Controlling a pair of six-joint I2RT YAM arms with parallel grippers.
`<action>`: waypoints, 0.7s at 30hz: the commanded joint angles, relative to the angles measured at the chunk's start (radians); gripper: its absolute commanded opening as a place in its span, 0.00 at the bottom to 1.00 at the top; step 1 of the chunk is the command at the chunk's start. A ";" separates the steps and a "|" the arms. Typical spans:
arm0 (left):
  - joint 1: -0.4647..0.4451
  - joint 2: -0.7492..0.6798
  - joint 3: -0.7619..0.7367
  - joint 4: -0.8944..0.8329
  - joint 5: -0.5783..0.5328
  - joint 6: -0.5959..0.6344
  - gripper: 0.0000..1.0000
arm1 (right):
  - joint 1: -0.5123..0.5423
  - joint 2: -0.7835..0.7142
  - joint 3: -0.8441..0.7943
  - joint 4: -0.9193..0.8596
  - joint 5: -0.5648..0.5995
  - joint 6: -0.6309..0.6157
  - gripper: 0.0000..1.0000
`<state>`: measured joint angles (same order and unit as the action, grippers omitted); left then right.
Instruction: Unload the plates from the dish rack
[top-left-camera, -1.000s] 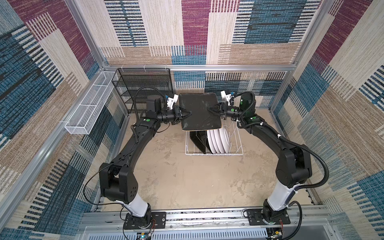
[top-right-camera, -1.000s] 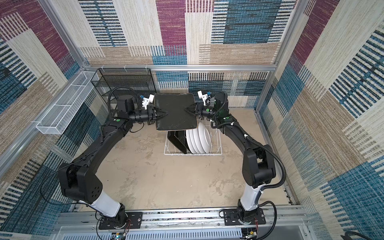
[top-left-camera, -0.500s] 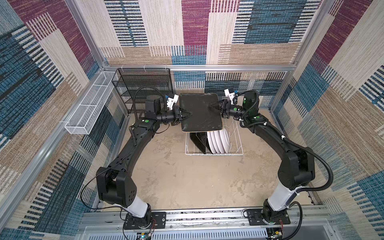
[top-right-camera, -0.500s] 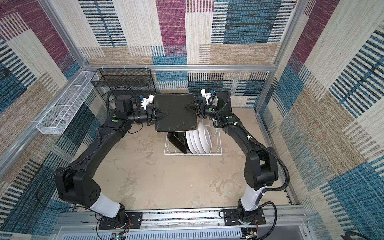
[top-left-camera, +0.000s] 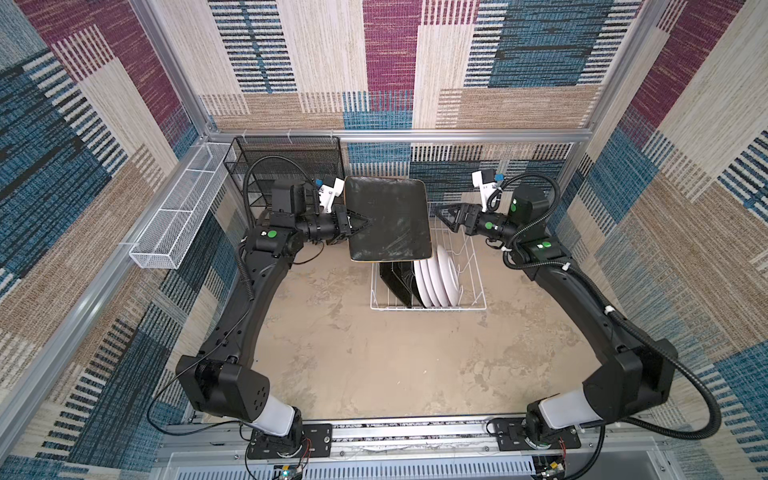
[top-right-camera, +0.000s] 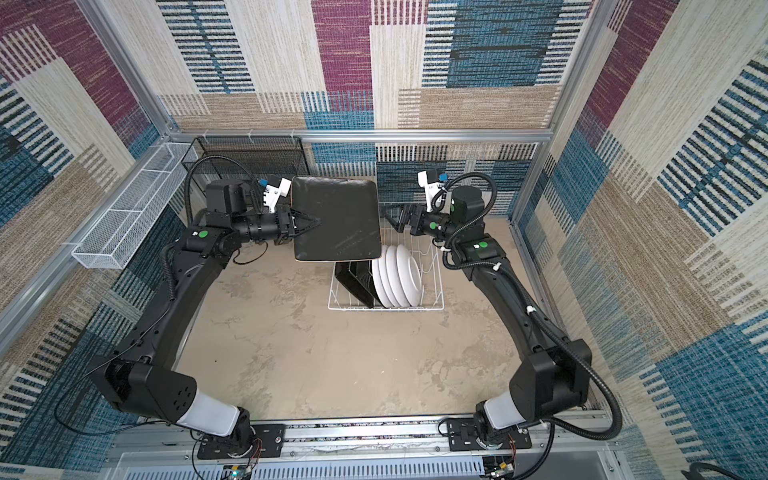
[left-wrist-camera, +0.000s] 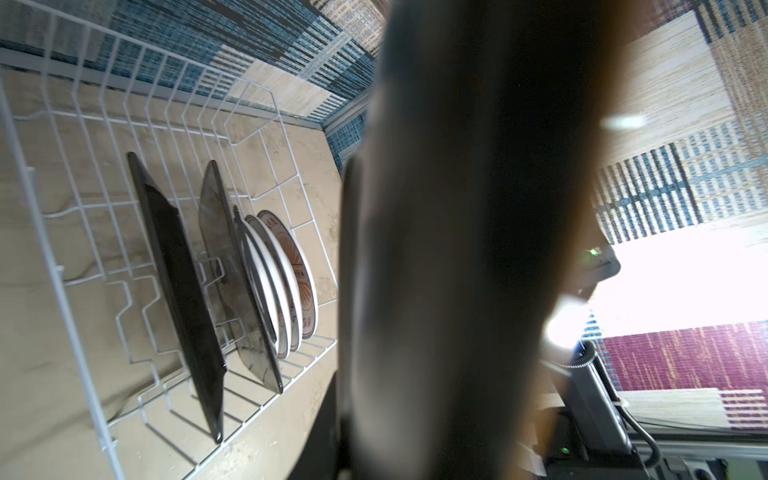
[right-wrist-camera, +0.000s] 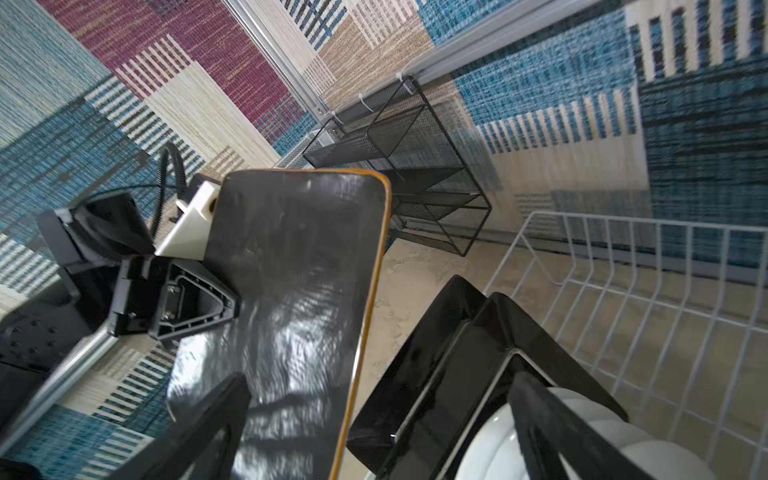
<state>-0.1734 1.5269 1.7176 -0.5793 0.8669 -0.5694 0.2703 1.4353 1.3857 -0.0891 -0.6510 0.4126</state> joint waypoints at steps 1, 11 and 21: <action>0.023 -0.017 0.079 -0.137 -0.031 0.166 0.00 | 0.021 -0.074 -0.056 0.010 0.084 -0.258 1.00; 0.098 -0.032 0.252 -0.488 -0.257 0.393 0.00 | 0.107 -0.270 -0.242 0.032 0.211 -0.568 1.00; 0.194 -0.024 0.286 -0.670 -0.454 0.519 0.00 | 0.165 -0.295 -0.261 -0.025 0.326 -0.673 1.00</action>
<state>0.0105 1.4994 1.9888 -1.2385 0.4488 -0.1234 0.4278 1.1385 1.1137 -0.0910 -0.3809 -0.1955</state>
